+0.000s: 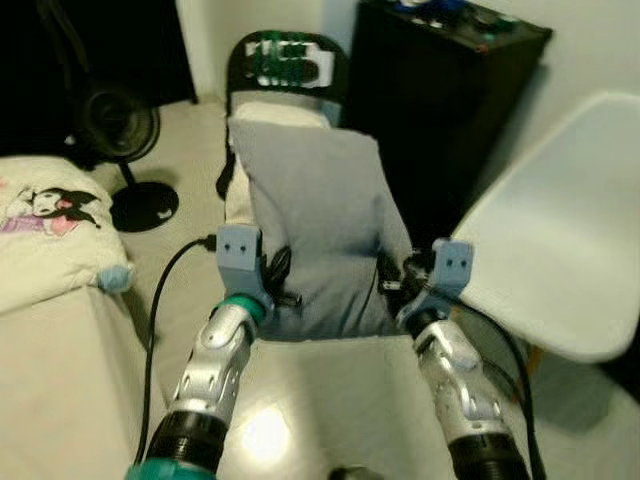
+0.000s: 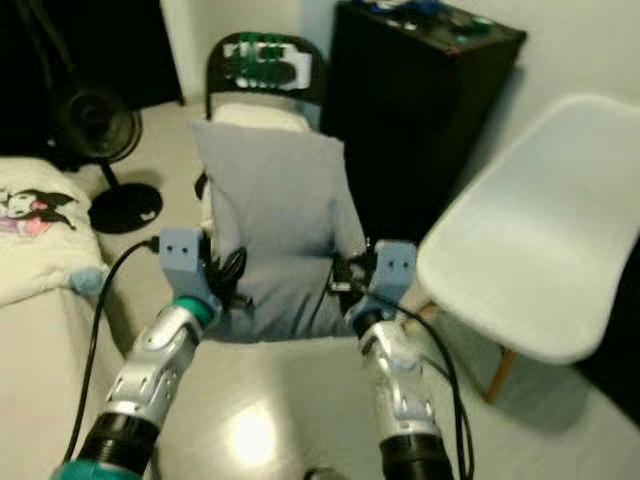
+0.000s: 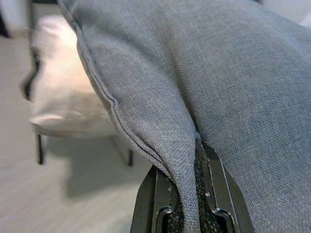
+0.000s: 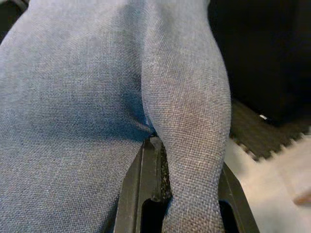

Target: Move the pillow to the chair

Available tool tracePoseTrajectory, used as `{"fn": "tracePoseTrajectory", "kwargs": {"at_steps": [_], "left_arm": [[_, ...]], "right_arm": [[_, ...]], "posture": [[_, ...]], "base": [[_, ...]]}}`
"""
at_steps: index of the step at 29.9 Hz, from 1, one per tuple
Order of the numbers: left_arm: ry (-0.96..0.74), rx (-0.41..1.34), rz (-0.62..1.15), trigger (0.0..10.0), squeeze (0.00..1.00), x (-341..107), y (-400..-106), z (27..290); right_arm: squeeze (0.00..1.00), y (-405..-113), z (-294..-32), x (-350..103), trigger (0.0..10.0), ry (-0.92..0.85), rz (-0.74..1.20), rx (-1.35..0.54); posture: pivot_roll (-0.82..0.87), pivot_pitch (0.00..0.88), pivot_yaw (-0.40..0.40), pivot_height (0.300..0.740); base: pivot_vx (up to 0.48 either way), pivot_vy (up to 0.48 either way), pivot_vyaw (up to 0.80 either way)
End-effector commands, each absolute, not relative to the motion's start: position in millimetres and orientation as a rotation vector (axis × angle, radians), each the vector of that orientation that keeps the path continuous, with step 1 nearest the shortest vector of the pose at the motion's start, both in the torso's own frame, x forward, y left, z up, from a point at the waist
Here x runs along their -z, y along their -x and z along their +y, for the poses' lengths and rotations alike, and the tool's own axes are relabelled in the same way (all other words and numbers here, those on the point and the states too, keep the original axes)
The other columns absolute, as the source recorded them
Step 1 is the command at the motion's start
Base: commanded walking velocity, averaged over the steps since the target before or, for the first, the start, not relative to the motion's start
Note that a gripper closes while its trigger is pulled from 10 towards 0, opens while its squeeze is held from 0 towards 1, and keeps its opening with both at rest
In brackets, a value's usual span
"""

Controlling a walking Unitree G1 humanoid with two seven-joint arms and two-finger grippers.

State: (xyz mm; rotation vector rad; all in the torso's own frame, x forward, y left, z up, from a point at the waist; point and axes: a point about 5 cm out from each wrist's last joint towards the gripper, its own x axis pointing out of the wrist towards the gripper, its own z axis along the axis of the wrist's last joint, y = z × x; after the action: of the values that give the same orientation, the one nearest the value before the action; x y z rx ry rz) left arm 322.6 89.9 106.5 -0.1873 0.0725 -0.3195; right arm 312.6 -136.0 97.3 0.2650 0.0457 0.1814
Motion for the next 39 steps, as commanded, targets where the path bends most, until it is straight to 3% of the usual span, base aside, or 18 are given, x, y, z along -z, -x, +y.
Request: {"fn": "tracePoseTrajectory", "kwargs": {"at_steps": [1, 17, 39], "left_arm": [[0.195, 0.372, 0.051, 10.0, 0.00, -111.4, -321.1, 82.8], [0.169, 0.451, 0.060, 10.0, 0.00, -113.2, -319.8, 77.5], [0.138, 0.431, -0.004, 10.0, 0.00, -120.5, -322.4, 82.2]], "right_arm": [[0.00, -315.4, -135.9, -111.7, 10.0, -0.267, -0.018, -0.178], [0.00, -311.0, -144.8, -107.3, 10.0, -0.251, -0.003, -0.144], [0.00, -306.8, -141.1, -102.7, 10.0, -0.239, 0.013, -0.134]], "posture": [[-0.04, 0.000, 0.082, 0.740], [-0.04, 0.000, 0.085, 0.740], [-0.04, 0.000, 0.114, 0.740]], "base": [[0.000, 0.000, -0.80], [0.000, 0.000, -0.80], [0.000, 0.000, -0.80]]}}
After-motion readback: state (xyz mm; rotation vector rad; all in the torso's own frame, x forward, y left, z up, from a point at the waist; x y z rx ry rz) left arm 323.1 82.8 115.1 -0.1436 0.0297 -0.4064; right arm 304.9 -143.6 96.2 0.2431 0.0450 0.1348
